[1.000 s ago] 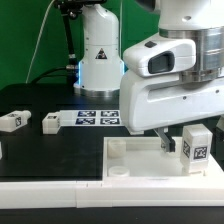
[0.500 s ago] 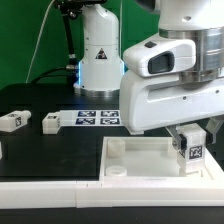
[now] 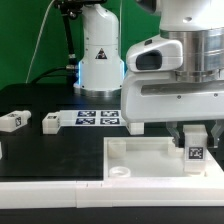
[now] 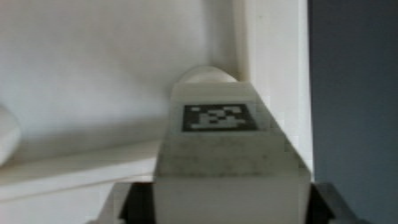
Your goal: Assemble one leg
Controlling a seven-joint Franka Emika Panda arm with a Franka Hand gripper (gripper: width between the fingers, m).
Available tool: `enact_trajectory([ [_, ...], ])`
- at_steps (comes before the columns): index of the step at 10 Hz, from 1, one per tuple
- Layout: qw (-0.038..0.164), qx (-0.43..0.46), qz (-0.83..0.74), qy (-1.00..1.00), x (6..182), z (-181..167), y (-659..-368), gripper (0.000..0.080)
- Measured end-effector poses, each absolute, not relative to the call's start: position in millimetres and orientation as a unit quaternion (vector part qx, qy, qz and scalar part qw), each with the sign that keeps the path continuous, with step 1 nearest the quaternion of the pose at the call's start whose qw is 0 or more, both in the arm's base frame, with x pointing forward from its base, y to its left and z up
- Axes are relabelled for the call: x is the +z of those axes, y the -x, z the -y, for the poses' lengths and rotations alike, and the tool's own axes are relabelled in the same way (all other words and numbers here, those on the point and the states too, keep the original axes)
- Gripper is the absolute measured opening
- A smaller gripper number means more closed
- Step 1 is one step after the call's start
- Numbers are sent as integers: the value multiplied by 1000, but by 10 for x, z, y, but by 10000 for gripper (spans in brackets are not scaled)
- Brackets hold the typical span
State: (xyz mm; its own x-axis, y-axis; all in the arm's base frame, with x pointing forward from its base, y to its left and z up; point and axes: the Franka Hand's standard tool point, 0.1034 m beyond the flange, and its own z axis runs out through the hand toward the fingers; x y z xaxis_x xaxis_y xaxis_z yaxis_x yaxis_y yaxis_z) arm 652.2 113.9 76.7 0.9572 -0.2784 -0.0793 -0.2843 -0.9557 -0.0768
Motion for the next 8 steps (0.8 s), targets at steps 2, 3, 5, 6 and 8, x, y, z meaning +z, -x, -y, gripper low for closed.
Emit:
enact_trajectory([
  [2,38,35,-206,977,763,-1126,-6522,291],
  [3,38,36,-208,977,765,-1125,-6523,291],
  [5,37,36,-210,976,765,-1126,-6522,291],
  [6,37,36,-213,976,764,-1125,-6522,291],
  [8,37,36,-213,976,764,-1124,-6522,291],
])
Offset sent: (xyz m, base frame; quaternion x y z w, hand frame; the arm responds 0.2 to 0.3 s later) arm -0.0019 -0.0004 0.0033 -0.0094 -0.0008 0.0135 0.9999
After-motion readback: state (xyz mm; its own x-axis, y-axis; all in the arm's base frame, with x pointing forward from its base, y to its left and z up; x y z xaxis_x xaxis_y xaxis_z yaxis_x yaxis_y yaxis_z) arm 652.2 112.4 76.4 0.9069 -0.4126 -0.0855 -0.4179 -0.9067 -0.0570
